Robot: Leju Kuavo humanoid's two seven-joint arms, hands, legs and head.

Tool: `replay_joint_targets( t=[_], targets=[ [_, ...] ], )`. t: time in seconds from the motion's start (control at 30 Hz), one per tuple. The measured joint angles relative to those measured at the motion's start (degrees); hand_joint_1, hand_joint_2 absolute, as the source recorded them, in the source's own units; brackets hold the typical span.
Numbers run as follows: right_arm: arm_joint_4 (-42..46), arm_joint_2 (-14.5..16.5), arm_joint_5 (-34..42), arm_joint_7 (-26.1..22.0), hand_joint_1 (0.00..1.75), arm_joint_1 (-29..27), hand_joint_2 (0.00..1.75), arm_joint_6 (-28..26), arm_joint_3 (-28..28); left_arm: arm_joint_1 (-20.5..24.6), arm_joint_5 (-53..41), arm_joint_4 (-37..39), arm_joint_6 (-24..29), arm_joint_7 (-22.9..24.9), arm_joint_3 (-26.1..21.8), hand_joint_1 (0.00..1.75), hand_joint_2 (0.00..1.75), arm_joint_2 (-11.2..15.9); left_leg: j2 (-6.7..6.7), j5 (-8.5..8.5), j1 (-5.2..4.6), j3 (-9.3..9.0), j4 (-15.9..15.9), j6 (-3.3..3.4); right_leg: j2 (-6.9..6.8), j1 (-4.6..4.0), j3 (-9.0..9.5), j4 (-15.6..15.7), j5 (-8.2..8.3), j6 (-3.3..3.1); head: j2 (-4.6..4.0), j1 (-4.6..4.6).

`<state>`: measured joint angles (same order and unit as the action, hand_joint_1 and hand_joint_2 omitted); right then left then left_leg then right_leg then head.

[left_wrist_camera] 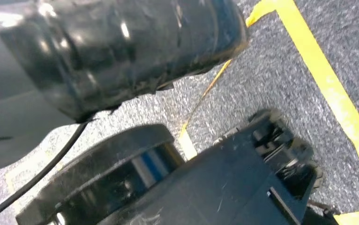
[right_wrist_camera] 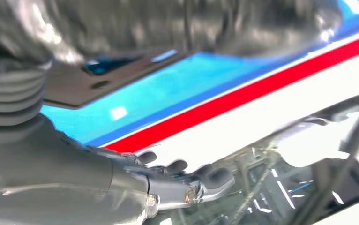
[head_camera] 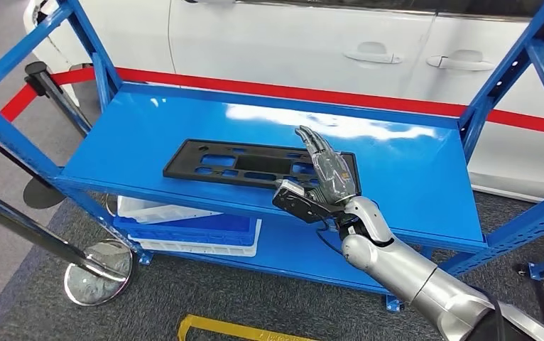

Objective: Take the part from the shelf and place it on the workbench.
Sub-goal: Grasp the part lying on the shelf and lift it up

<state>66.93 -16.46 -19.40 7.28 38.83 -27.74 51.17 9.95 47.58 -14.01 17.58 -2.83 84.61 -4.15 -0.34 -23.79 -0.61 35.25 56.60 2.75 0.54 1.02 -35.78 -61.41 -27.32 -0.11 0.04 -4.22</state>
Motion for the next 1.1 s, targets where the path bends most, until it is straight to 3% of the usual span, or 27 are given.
replay_joint_targets(
  t=[0.1,0.17,0.2,0.27,0.33,0.5,0.6,0.67,0.7,0.73,0.8,0.87,1.0,1.03,1.1],
  targets=[
    [2.0,0.5,0.0,-0.4,0.0,-0.6,1.75,-0.4,-0.1,0.1,-0.1,0.0,0.0,0.0,0.0,0.0,0.0,0.0,0.1,0.18,0.01,-0.58,-0.6,0.31,-0.11,-0.06,-4.02,-9.1,-4.79,0.14,0.0,0.12],
    [2.7,0.6,0.0,-0.5,0.0,-1.2,1.75,-0.3,-0.1,0.1,-0.1,0.0,-0.1,0.1,0.0,0.0,0.0,0.0,0.0,-0.13,0.05,-0.49,-0.1,0.35,-0.15,0.08,-6.21,-13.6,-5.85,0.43,0.0,0.15],
    [3.0,0.7,-0.1,-0.6,0.0,-1.3,1.75,-0.3,-0.1,0.0,-0.1,0.0,-0.1,0.1,0.0,0.0,0.0,0.0,-0.08,-0.36,0.14,-0.42,0.3,0.24,-0.2,0.21,-5.92,-12.9,-4.81,0.63,0.0,0.17],
    [3.8,0.9,-0.6,-0.8,0.0,-1.3,1.75,0.1,-0.1,-0.1,-0.3,0.0,-0.2,0.3,0.0,0.0,0.0,0.0,-0.23,-1.14,0.35,-0.12,1.6,-0.3,-0.3,0.54,-2.82,-6.7,-1.41,0.99,0.0,0.2],
    [4.7,1.4,-1.7,-0.9,0.0,-1.2,1.75,0.9,-0.1,0.1,-0.7,0.0,-0.3,0.5,0.0,0.0,0.0,0.0,-0.3,-1.97,0.29,0.53,3.2,-1.03,-0.16,0.51,-0.34,-1.7,0.16,0.75,0.0,0.25],
    [5.2,3.1,-5.3,0.1,0.0,-1.1,1.75,2.4,-0.1,0.4,-1.7,0.0,-0.6,1.2,0.1,0.0,0.0,0.0,-0.19,-3.24,0.52,1.67,5.3,-2.14,0.05,0.32,-0.22,-0.8,0.44,-0.83,0.0,0.09],
    [4.8,4.2,-8.3,1.4,0.0,-0.9,1.75,3.2,0.1,0.6,-2.3,0.0,-0.7,1.2,0.1,0.0,0.0,0.0,-0.06,-7.84,0.85,5.54,13.9,-3.1,-0.16,0.37,-0.26,-0.7,0.61,-1.28,0.0,-0.2],
    [3.6,4.9,-11.8,3.1,0.0,-0.7,1.75,3.6,0.6,0.7,-2.5,0.0,-0.8,1.2,0.1,0.0,0.0,0.0,-0.05,-9.13,0.99,7.75,18.6,-3.34,-0.26,0.26,-0.31,-0.7,0.62,-1.36,0.0,-0.19],
    [2.6,5.3,-14.1,4.3,0.0,-0.5,1.75,3.8,1.0,0.7,-2.6,0.0,-0.8,1.2,0.2,0.0,0.0,0.0,-0.05,-8.32,1.01,7.56,18.3,-3.27,-0.27,0.2,-0.31,-0.7,0.62,-1.36,0.0,-0.19],
    [1.6,5.8,-16.6,5.7,0.0,-0.3,1.75,3.9,1.5,0.7,-2.6,0.0,-0.8,1.2,0.2,0.0,0.0,0.0,-0.05,-6.7,1.01,6.37,15.8,-3.07,-0.25,0.15,-0.3,-0.7,0.63,-1.36,0.0,-0.19],
    [-0.3,6.5,-21.5,8.3,0.0,0.5,1.75,4.5,2.5,0.9,-2.7,0.0,-0.8,1.2,0.2,0.0,0.0,0.0,-0.07,-3.59,0.81,2.64,8.2,-2.43,-0.21,0.06,-0.29,-0.6,0.66,-1.29,0.0,-0.18],
    [-2.1,7.2,-25.2,10.0,0.0,1.5,1.75,5.7,3.5,1.0,-3.0,0.0,-0.8,1.2,0.2,0.0,0.0,-0.1,-0.11,-2.54,0.4,0.49,3.7,-1.91,-0.22,0.04,-0.31,-0.3,0.85,-0.93,0.0,-0.18],
    [-5.6,8.3,-28.7,11.3,0.0,2.4,1.75,8.3,5.4,1.0,-3.7,0.0,-0.9,1.5,0.2,0.0,0.0,-0.4,-0.17,-1.67,0.43,-0.23,1.8,-1.05,-0.42,-0.06,-0.34,0.0,0.74,0.3,0.0,-0.07],
    [-6.3,8.5,-29.1,11.5,0.0,2.8,1.75,8.9,5.7,1.1,-3.7,0.0,-0.9,1.5,0.2,0.0,0.0,-0.5,-0.11,-1.29,0.51,-0.52,1.1,-0.74,-0.46,-0.19,-0.93,-1.2,-0.2,0.48,0.0,-0.01],
    [-8.0,8.9,-29.7,12.2,0.0,3.6,1.75,10.3,6.4,1.1,-3.8,0.0,-1.0,1.6,0.2,0.0,0.0,-0.7,0.0,-0.94,0.39,-0.81,0.4,-0.33,-0.49,-0.46,-3.55,-7.0,-3.34,0.54,0.0,0.08]
  ],
)
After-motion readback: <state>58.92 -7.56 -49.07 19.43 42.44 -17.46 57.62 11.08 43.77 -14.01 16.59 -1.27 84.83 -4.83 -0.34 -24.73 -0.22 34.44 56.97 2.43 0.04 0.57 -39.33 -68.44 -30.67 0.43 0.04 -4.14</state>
